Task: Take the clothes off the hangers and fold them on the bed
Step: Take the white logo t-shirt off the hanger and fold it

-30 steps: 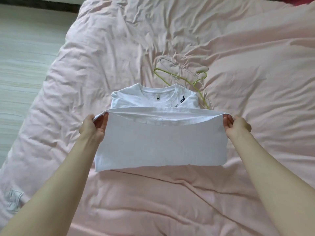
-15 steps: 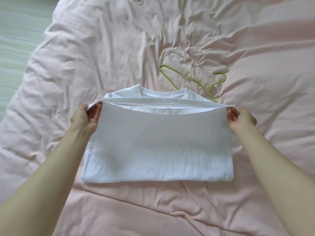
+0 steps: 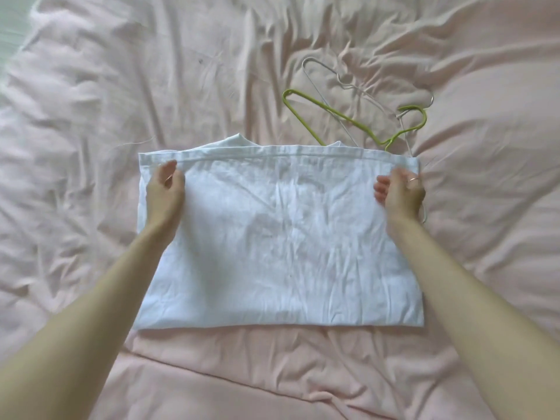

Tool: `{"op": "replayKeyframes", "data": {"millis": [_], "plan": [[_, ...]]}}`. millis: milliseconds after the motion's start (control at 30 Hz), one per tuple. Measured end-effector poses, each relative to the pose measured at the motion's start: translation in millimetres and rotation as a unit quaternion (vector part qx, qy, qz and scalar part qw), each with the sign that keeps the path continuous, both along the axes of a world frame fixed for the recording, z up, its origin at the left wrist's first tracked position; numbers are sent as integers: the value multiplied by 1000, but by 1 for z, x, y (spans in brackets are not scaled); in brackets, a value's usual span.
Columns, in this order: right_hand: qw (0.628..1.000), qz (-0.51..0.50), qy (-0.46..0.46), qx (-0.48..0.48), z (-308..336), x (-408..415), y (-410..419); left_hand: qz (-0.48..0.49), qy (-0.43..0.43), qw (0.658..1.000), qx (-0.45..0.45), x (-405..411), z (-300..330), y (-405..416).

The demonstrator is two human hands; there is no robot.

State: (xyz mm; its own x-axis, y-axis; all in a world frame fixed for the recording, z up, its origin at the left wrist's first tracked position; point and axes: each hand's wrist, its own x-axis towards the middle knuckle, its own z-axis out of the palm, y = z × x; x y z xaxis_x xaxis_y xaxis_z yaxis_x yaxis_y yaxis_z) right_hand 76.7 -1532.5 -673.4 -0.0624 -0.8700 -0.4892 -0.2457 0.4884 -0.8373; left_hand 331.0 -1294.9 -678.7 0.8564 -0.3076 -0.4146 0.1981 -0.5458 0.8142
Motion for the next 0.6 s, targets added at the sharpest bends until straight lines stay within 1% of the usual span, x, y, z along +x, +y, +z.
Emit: {"op": "replayKeyframes", "data": {"millis": [33,67,100,133,167,200,233,300,400,433,467,500,533,600], "plan": [[995,68,56,-41,-7,2,12,-64,-66,995,41,-12,-3,0],[977,154,121,-87,-11,4,27,-137,-131,980,65,-24,-5,-1],[940,250,180,-145,-15,5,43,-217,-183,956,76,-36,-9,-2],[888,346,220,-208,-18,7,58,-298,-223,923,94,-48,-12,-4],[832,425,240,-263,-22,9,73,-362,-254,889,116,-60,-15,-5],[785,480,251,-301,-25,12,88,-411,-272,859,137,-72,-21,-2],[750,520,258,-317,-30,14,101,-448,-282,834,154,-86,-25,1],[705,566,290,-315,-40,8,125,-496,-297,794,189,-110,-36,17],[642,598,353,-325,-53,-29,131,-511,-316,760,249,-117,-49,48],[624,601,377,-329,-59,-51,126,-513,-324,749,265,-113,-52,57],[614,597,402,-324,-61,-69,117,-512,-331,740,283,-103,-52,64],[619,579,429,-311,-62,-88,109,-509,-333,734,302,-94,-50,69],[634,554,455,-290,-60,-106,102,-502,-330,732,322,-88,-48,75],[674,499,492,-233,-53,-131,97,-467,-319,742,361,-81,-43,85]]}}
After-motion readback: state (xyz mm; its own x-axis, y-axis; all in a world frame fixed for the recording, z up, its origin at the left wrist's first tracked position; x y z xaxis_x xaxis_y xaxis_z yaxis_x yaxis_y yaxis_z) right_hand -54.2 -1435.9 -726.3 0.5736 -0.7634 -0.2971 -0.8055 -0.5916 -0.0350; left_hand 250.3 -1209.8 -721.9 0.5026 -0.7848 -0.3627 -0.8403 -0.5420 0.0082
